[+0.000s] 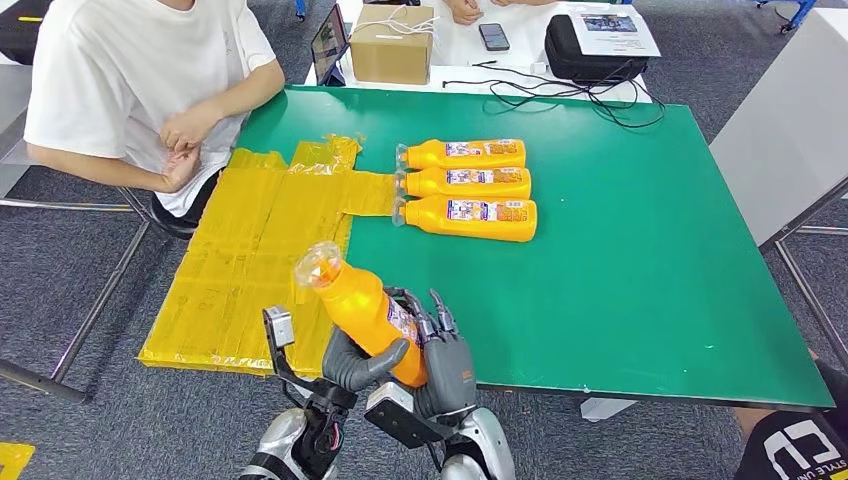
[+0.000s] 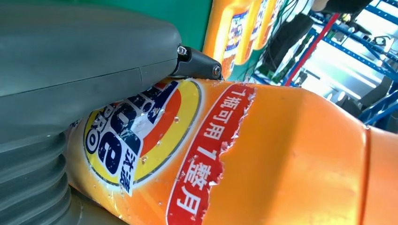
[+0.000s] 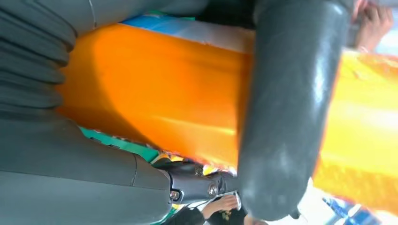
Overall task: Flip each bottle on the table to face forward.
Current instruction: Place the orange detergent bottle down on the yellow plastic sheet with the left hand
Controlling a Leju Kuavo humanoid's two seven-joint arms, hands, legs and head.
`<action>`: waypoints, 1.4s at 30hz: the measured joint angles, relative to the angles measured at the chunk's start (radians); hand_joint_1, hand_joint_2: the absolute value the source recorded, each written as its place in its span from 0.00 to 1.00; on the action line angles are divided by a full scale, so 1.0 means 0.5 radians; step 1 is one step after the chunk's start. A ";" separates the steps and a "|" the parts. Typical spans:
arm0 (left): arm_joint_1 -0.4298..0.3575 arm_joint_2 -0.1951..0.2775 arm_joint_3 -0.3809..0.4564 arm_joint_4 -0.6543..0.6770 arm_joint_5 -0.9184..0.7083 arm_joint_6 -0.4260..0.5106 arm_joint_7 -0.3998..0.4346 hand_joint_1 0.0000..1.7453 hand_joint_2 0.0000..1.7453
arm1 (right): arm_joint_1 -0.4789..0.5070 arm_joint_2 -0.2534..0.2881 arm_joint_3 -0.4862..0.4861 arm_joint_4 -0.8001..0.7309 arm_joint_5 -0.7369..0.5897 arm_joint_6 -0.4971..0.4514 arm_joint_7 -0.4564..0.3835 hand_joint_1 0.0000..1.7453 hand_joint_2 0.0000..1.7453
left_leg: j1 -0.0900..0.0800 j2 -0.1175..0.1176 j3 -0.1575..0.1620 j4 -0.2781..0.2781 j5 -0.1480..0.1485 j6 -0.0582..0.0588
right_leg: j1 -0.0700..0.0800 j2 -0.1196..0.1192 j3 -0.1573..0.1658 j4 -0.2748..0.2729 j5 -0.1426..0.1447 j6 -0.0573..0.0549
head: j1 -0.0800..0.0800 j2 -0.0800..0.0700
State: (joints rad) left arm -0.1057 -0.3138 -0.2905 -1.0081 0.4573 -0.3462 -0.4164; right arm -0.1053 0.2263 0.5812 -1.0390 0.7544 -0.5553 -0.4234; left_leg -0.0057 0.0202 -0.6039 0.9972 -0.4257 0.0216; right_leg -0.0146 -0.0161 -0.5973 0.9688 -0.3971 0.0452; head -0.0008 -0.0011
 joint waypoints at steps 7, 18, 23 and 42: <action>-0.043 0.006 0.071 -0.017 -0.070 0.150 -0.052 1.00 1.00 | 0.066 0.005 -0.017 -0.136 -0.011 -0.080 -0.016 0.00 0.00 | 0.000 0.000 0.000 0.000 0.000 0.000 | 0.000 -0.001 0.000 0.000 0.000 0.000 | 0.000 0.000; -0.106 0.112 0.151 -0.119 -1.663 1.259 -0.299 1.00 1.00 | 0.172 -0.019 -0.064 -0.392 -0.008 -0.129 -0.059 0.00 0.00 | 0.001 -0.001 -0.001 0.000 0.001 0.000 | 0.001 -0.002 0.000 0.000 0.000 0.000 | 0.001 0.000; -0.202 0.284 0.202 -0.093 -2.504 1.435 -0.152 1.00 1.00 | 0.193 -0.028 -0.074 -0.495 -0.060 -0.021 -0.079 0.00 0.00 | 0.002 -0.001 -0.001 0.000 0.002 -0.001 | 0.002 -0.002 -0.001 0.000 0.000 0.000 | 0.001 0.000; -1.018 0.729 0.117 0.992 -3.495 1.190 0.395 1.00 1.00 | 0.130 -0.019 -0.078 -0.418 -0.194 0.061 -0.208 0.00 0.00 | 0.002 -0.002 -0.002 0.000 0.007 -0.004 | 0.001 -0.004 0.000 0.002 0.001 -0.001 | 0.001 0.000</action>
State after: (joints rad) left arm -0.6149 0.0508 -0.2319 -0.5121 -1.2902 0.2488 -0.2190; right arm -0.0403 0.2169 0.5421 -1.2482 0.6574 -0.5246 -0.5274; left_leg -0.0049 0.0190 -0.6049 0.9970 -0.4220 0.0198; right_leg -0.0141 -0.0181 -0.5971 0.9698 -0.3964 0.0447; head -0.0004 -0.0011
